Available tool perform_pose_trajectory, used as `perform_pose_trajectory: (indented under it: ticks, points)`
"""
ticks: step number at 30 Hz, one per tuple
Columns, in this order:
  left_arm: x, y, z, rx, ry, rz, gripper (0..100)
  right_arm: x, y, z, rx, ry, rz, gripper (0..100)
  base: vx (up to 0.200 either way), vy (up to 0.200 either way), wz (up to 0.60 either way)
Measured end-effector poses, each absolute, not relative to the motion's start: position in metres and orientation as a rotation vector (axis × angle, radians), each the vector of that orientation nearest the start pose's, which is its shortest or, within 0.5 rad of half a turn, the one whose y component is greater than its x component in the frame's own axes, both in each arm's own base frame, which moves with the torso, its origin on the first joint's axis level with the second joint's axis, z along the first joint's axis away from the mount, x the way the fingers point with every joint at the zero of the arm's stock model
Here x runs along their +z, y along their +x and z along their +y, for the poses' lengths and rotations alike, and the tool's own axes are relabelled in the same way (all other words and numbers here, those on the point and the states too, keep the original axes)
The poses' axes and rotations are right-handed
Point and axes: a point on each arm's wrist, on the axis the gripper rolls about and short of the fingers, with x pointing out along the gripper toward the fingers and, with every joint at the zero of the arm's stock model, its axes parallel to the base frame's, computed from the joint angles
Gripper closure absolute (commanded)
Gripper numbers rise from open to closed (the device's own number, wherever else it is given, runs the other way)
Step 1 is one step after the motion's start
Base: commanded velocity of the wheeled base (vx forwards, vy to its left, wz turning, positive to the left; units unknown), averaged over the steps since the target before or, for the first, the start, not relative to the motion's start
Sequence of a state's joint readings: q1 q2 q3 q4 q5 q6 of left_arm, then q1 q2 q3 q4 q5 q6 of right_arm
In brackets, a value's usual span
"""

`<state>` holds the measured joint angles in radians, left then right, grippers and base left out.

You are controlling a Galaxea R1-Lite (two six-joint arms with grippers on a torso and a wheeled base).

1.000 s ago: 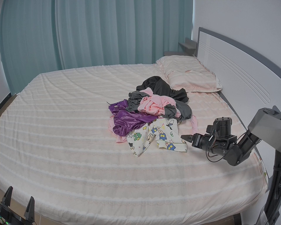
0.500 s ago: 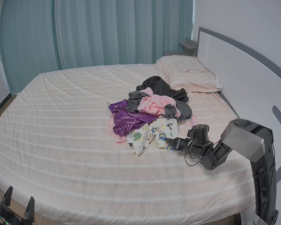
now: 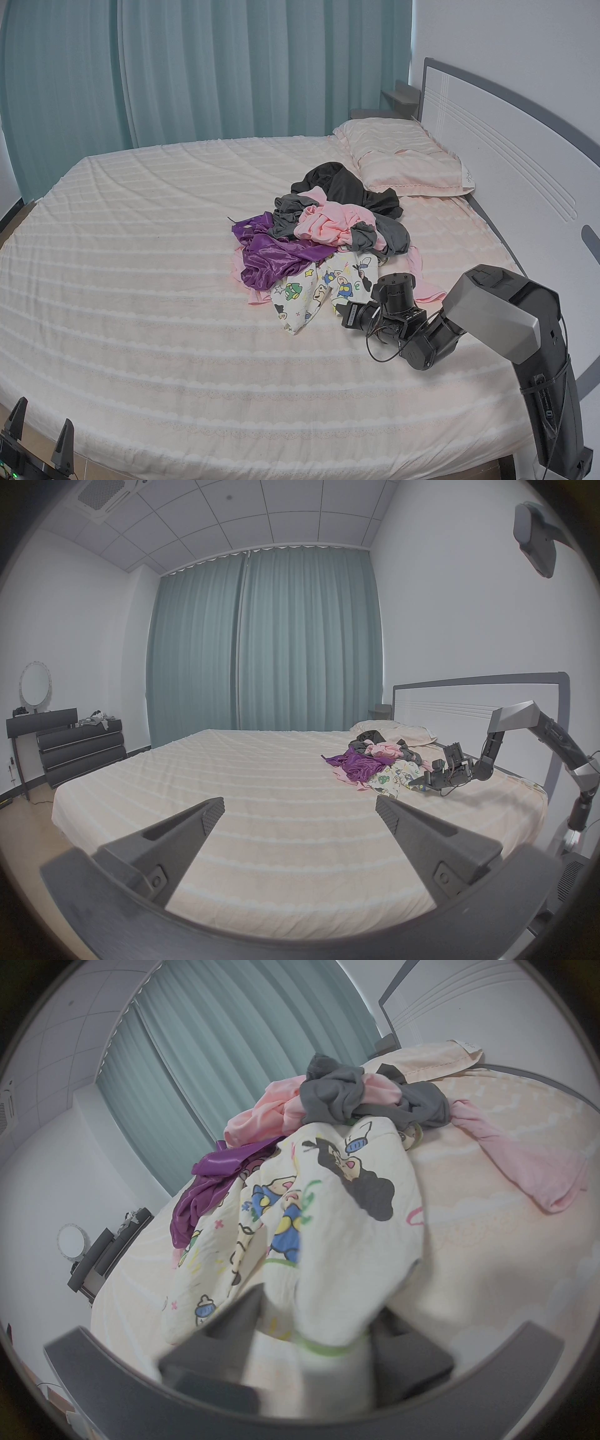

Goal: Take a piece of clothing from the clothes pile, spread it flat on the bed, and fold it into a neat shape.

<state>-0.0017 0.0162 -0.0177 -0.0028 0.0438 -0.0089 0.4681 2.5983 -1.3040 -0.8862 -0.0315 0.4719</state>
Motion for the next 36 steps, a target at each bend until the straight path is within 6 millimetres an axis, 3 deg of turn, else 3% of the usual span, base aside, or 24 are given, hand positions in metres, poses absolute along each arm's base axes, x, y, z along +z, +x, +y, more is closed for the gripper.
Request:
perform_pose_trajectory:
  ticks: [9, 17, 26, 36]
  points:
    - [0.081, -0.023, 0.001, 0.043, -0.009, -0.004, 0, -0.023, 0.419, 0.208, 0.320, 0.383, 0.432, 100, 0.000, 0.000, 0.00]
    - [0.081, -0.023, 0.001, 0.043, -0.009, -0.004, 0, -0.007, 0.388, 0.194, 0.327, 0.455, 0.434, 100, 0.000, 0.000, 0.00]
    - [0.081, -0.023, 0.001, 0.043, -0.009, -0.004, 0, 0.020, 0.324, 0.174, 0.353, 0.563, 0.456, 100, 0.000, 0.000, 0.00]
    - [0.081, -0.023, 0.001, 0.042, -0.007, -0.004, 0, 0.040, 0.239, 0.156, 0.423, 0.656, 0.486, 100, 0.000, 0.000, 0.00]
